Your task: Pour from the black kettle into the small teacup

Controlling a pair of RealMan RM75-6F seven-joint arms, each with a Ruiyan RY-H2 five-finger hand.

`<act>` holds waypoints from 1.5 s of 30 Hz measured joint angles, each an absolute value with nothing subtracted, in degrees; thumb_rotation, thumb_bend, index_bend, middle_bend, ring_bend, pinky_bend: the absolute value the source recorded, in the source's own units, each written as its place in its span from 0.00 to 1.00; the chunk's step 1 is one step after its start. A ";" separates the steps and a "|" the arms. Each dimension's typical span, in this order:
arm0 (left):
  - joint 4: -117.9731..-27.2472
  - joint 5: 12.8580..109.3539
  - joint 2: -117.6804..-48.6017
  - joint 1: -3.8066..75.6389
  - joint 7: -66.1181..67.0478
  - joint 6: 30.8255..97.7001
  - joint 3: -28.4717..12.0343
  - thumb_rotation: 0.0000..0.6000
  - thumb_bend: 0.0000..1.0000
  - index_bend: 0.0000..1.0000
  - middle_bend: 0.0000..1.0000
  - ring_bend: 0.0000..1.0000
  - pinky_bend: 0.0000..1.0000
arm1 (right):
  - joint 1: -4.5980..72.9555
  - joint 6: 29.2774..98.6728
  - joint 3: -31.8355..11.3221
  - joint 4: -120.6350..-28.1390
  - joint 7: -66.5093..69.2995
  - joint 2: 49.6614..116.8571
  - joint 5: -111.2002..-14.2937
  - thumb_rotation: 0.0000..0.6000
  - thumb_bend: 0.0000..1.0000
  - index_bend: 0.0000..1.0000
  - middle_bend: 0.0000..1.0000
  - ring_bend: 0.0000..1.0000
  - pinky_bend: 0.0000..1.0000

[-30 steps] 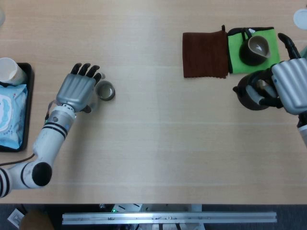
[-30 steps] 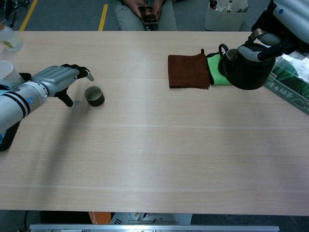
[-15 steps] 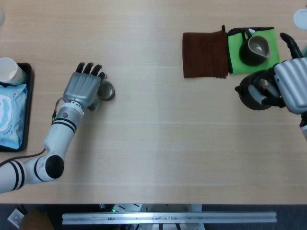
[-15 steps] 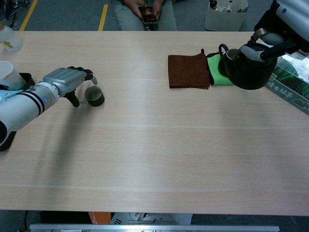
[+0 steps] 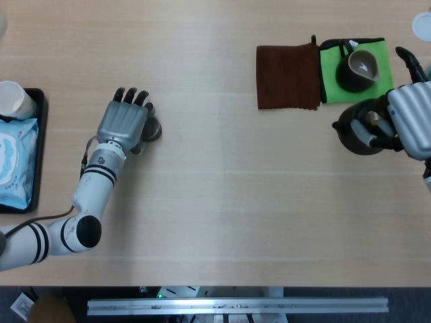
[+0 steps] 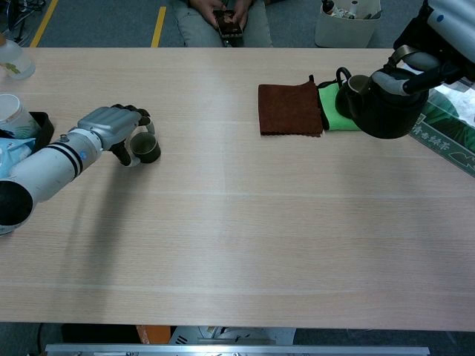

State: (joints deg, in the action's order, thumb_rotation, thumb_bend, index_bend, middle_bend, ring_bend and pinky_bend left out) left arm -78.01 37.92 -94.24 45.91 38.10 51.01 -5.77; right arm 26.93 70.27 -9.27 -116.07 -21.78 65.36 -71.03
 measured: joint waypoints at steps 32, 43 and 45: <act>-91.46 44.00 -92.86 46.04 38.86 55.84 -3.82 1.00 0.30 0.40 0.17 0.09 0.04 | 26.83 69.88 -8.72 -116.08 -20.61 65.24 -71.69 0.88 0.28 1.00 0.99 0.93 0.05; -94.93 43.37 -95.98 47.22 41.09 58.15 -3.95 1.00 0.30 0.40 0.17 0.09 0.04 | 26.70 70.01 -8.56 -116.58 -20.64 65.05 -71.94 0.88 0.29 1.00 0.99 0.93 0.05; -94.76 42.94 -97.30 47.61 41.53 58.28 -4.13 1.00 0.30 0.40 0.17 0.09 0.04 | 26.63 70.03 -8.49 -116.67 -20.67 64.99 -71.94 0.88 0.29 1.00 0.99 0.93 0.05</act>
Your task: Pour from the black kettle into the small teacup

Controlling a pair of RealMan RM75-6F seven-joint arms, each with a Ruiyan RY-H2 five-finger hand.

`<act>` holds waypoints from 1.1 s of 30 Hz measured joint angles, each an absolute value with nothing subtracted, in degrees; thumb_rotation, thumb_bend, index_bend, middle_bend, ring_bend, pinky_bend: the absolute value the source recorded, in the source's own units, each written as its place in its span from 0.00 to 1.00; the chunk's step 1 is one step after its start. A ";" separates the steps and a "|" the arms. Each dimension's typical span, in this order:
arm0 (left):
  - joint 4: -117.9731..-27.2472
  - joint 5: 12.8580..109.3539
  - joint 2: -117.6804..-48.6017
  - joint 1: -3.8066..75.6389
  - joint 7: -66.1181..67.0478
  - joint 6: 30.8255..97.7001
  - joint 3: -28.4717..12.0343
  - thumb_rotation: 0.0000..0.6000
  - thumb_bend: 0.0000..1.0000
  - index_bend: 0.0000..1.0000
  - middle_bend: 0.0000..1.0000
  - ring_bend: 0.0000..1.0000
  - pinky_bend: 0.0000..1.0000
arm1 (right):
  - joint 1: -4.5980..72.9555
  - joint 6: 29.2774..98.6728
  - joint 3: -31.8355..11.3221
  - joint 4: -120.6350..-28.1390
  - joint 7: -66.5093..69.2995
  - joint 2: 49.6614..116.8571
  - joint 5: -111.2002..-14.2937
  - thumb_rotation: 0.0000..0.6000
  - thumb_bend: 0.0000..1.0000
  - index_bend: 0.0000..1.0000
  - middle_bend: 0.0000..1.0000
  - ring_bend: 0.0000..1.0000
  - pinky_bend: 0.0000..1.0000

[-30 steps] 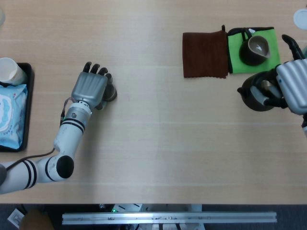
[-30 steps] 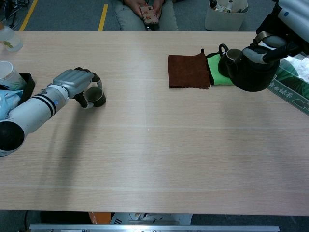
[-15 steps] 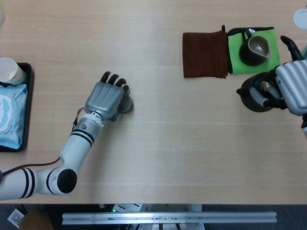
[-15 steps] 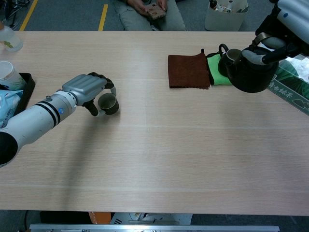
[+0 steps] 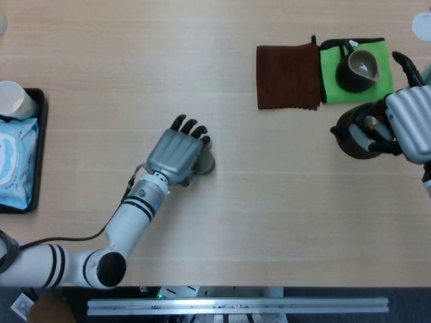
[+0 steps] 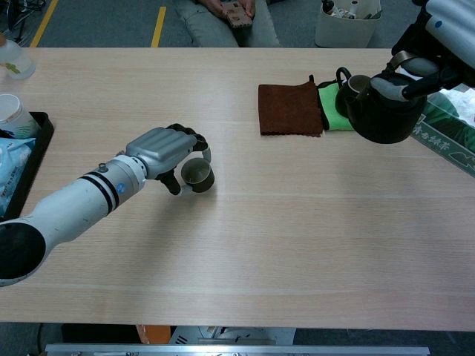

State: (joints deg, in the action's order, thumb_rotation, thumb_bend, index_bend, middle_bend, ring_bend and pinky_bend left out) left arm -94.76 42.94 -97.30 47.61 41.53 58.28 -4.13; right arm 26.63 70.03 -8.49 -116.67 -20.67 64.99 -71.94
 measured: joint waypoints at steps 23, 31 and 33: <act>-87.34 37.94 -104.76 49.43 45.46 60.07 -4.62 1.00 0.30 0.34 0.15 0.07 0.04 | 26.29 70.01 -8.29 -116.27 -20.20 64.68 -71.87 0.89 0.28 1.00 0.99 0.93 0.05; -87.80 37.82 -104.15 49.36 46.18 60.04 -4.29 1.00 0.30 0.10 0.07 0.02 0.04 | 26.33 69.82 -8.19 -116.24 -20.17 64.75 -72.01 0.89 0.28 1.00 0.99 0.93 0.05; -88.31 37.73 -103.75 49.38 46.57 60.15 -4.19 1.00 0.30 0.05 0.06 0.01 0.04 | 26.35 69.80 -8.19 -116.29 -20.21 64.82 -72.02 0.89 0.28 1.00 0.99 0.93 0.05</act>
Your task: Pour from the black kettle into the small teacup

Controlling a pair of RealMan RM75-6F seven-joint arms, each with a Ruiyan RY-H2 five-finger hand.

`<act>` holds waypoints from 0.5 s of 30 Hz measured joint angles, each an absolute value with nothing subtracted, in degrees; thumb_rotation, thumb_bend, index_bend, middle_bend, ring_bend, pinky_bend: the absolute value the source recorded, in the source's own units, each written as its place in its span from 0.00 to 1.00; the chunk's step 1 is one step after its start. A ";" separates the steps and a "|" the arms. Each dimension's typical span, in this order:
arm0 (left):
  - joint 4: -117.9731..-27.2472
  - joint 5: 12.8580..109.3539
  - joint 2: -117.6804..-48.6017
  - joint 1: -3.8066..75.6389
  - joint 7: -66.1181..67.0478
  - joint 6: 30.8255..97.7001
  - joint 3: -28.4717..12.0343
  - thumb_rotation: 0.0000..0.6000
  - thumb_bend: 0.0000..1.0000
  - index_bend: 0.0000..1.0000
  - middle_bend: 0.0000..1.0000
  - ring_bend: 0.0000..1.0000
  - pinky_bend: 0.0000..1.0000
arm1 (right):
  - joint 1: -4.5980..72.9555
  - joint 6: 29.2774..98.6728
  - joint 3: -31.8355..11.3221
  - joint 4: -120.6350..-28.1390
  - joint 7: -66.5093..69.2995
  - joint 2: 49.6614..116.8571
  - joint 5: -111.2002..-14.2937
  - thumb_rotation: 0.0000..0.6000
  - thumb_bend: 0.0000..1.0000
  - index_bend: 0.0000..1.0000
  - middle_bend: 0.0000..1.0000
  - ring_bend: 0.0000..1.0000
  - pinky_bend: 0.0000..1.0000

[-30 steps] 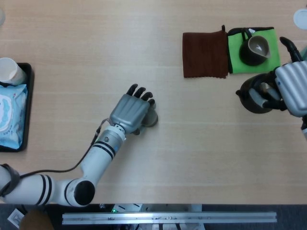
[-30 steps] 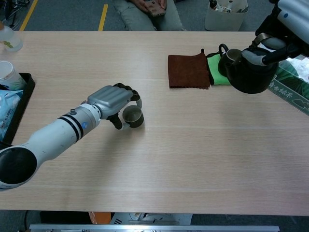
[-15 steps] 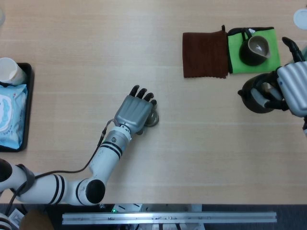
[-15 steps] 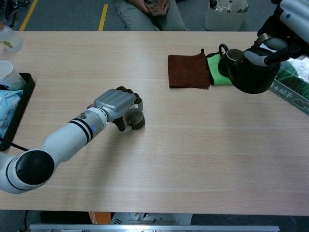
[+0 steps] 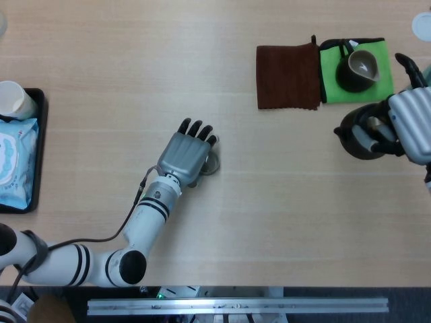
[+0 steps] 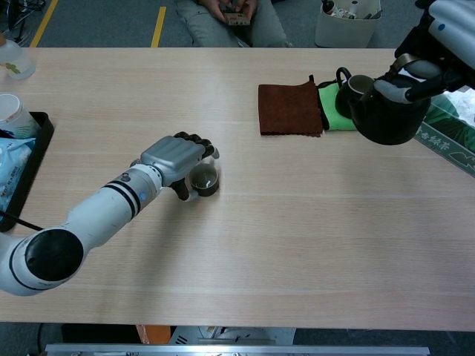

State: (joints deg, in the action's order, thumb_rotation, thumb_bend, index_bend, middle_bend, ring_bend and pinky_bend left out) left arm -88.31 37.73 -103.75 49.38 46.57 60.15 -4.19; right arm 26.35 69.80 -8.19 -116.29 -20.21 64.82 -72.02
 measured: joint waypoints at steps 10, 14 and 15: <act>-92.41 38.59 -99.89 48.79 46.73 62.03 -4.11 1.00 0.30 0.00 0.03 0.00 0.04 | 26.79 69.26 -8.09 -116.80 -20.71 65.66 -72.04 0.90 0.29 1.00 0.99 0.93 0.05; -94.54 39.64 -96.36 47.76 45.69 63.72 -4.31 1.00 0.30 0.00 0.03 0.00 0.04 | 27.32 68.78 -8.18 -116.97 -21.12 66.60 -71.82 0.90 0.29 1.00 0.99 0.93 0.05; -94.94 39.89 -95.40 47.46 45.39 64.09 -4.34 1.00 0.30 0.00 0.03 0.00 0.04 | 27.44 68.69 -8.21 -116.99 -21.23 66.83 -71.74 0.91 0.29 1.00 0.99 0.93 0.05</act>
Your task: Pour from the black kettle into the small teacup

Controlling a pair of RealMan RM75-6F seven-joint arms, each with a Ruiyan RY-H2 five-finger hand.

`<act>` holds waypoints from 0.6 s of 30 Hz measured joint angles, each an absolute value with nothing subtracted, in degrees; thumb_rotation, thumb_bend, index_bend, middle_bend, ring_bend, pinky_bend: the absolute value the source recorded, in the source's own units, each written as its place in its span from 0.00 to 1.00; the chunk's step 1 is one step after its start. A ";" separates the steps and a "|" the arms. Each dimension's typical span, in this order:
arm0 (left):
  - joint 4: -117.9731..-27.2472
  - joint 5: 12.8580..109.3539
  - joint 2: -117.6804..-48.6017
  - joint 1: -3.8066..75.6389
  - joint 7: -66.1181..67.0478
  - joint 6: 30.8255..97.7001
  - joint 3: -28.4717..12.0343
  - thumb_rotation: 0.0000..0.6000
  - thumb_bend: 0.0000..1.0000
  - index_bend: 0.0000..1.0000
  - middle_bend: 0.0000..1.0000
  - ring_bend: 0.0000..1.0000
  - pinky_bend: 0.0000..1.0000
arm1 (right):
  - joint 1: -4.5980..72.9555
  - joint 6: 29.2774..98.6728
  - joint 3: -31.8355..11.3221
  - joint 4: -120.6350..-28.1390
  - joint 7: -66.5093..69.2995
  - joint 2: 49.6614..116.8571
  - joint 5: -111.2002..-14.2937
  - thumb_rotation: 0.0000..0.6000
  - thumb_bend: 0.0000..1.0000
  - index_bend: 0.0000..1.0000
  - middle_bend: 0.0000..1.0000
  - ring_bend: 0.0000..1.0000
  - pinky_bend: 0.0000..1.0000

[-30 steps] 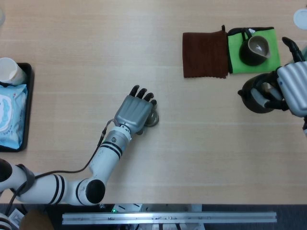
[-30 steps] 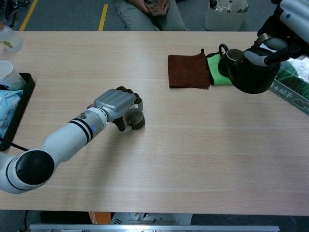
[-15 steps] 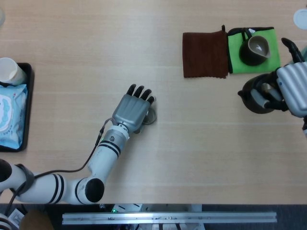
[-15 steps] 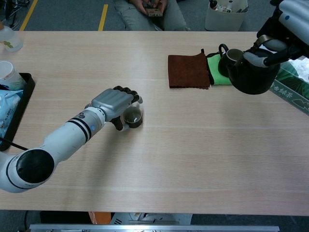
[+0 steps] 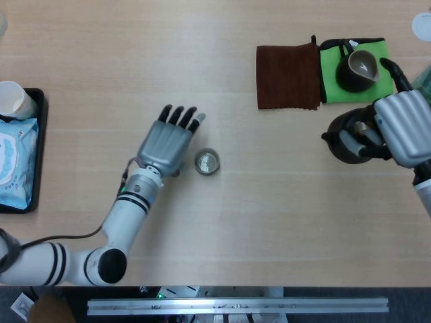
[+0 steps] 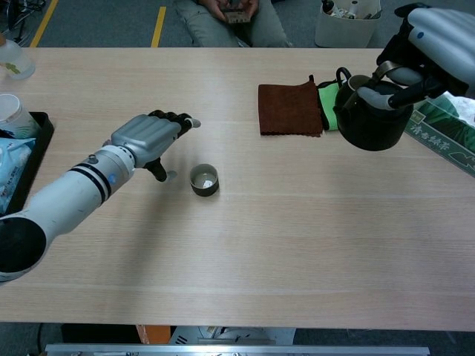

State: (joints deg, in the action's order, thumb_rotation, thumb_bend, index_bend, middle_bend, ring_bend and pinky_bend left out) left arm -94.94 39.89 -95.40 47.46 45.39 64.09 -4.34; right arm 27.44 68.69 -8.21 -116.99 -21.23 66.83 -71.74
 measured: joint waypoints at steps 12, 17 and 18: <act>-101.14 44.01 -78.79 41.76 37.82 67.35 -4.27 1.00 0.30 0.00 0.03 0.00 0.04 | 30.03 67.30 -8.89 -115.96 -24.24 72.10 -69.65 0.93 0.29 1.00 0.99 0.93 0.05; -103.51 47.90 -71.85 38.45 32.70 68.23 -3.63 1.00 0.30 0.00 0.04 0.00 0.04 | 31.19 66.86 -9.01 -115.12 -25.67 74.74 -68.80 0.93 0.29 1.00 0.99 0.93 0.05; -103.82 48.73 -70.76 37.84 31.87 68.40 -3.45 1.00 0.30 0.00 0.04 0.00 0.04 | 31.41 66.75 -9.03 -114.92 -25.89 75.19 -68.60 0.93 0.29 1.00 0.99 0.93 0.05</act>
